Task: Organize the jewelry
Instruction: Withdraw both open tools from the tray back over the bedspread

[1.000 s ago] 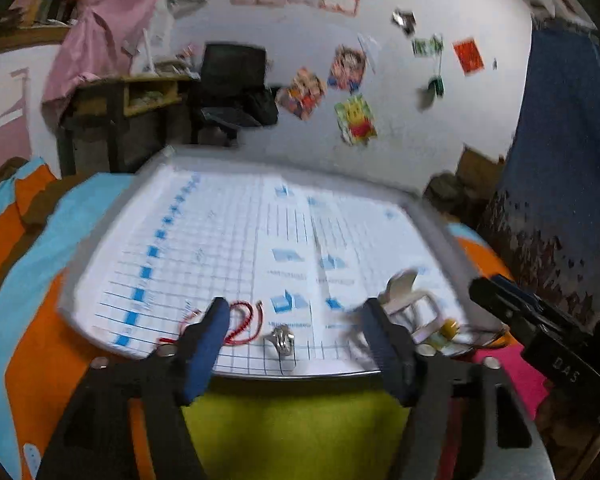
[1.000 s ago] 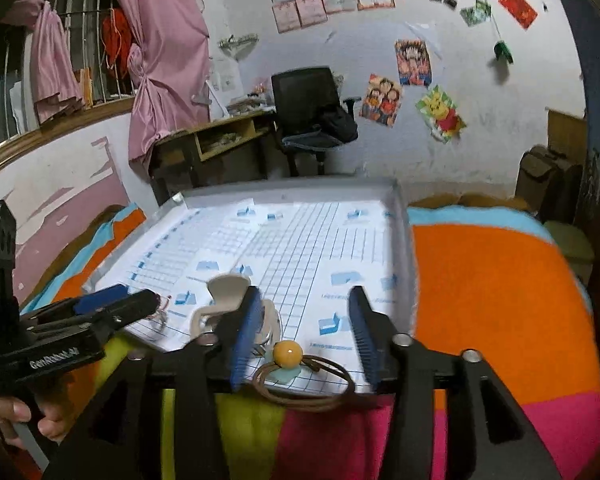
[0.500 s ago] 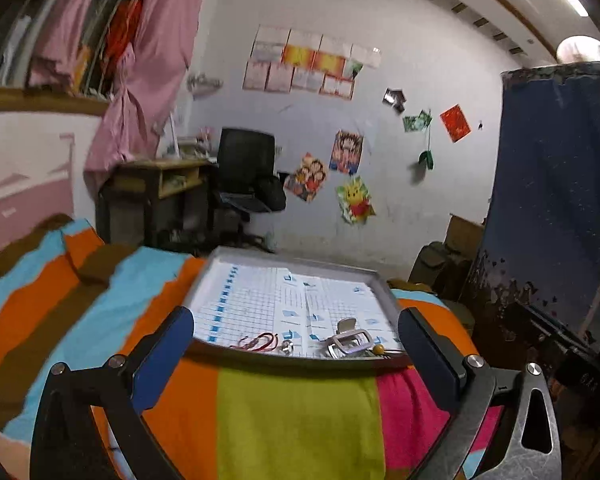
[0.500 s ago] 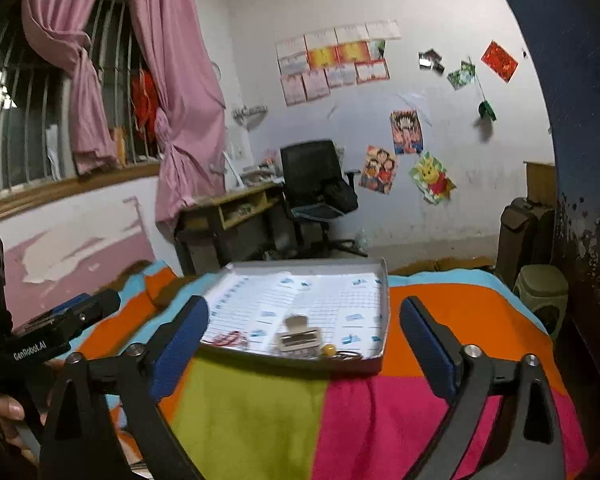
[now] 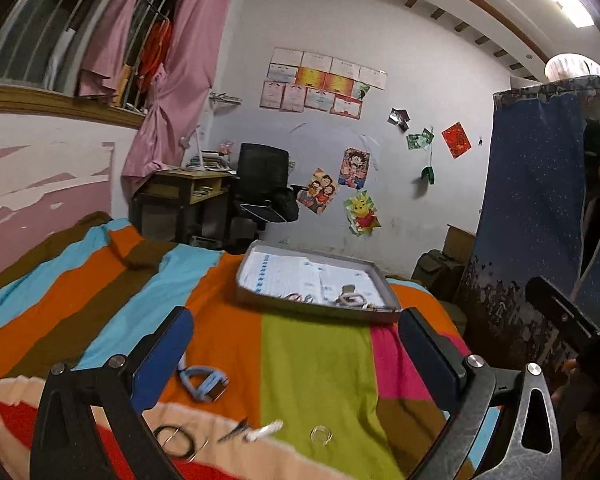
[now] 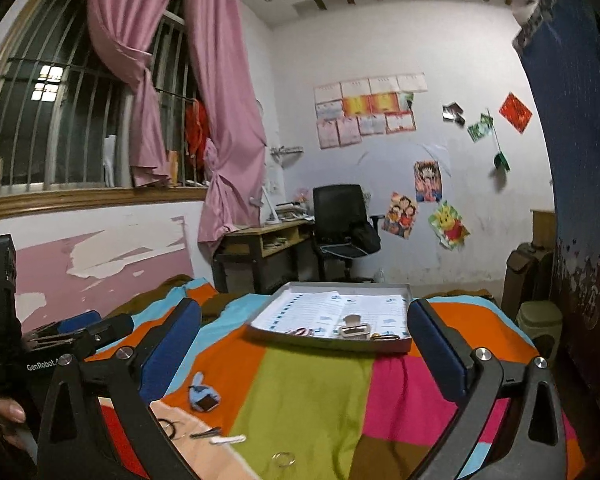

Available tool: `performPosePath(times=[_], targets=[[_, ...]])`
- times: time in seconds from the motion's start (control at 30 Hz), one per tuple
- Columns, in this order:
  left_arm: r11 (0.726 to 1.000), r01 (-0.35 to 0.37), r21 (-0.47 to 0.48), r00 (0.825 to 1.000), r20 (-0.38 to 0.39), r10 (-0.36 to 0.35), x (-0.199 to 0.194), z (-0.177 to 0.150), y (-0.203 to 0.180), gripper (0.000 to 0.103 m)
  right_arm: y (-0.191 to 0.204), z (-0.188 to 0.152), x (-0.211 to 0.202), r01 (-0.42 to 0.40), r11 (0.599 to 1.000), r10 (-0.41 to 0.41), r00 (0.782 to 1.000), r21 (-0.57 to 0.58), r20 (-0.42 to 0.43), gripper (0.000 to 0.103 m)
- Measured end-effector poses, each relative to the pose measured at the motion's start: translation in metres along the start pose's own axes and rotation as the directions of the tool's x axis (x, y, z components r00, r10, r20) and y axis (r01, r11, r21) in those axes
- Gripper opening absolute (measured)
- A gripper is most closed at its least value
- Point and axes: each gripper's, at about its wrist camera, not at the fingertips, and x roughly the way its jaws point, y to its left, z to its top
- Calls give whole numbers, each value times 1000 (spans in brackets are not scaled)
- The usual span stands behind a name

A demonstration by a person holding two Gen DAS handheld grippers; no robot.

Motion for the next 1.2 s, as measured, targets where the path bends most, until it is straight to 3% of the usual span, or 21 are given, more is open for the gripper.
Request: performPosePath(times=[0.33,0.5,0.83,1.2], targets=[[998,-64,9,998,22,64,-84,-48,24,103,47,-48,-63,-17,999,16,1000,-36,-25,102],[994,-99,40,995,5,99,-102,-71,31,103,60,-77,-79,-5,999,2,997,-49,-71,102],[990,-137,-30,986,-103,133,-99,-93,51,103,53,-117,-81,33,999,-40,982,-43,-183,102],[989,-132,-68,983,-135,122,-80,-89,55,103,58,-103,-62,27,999,-33,985,-36,-171,102]])
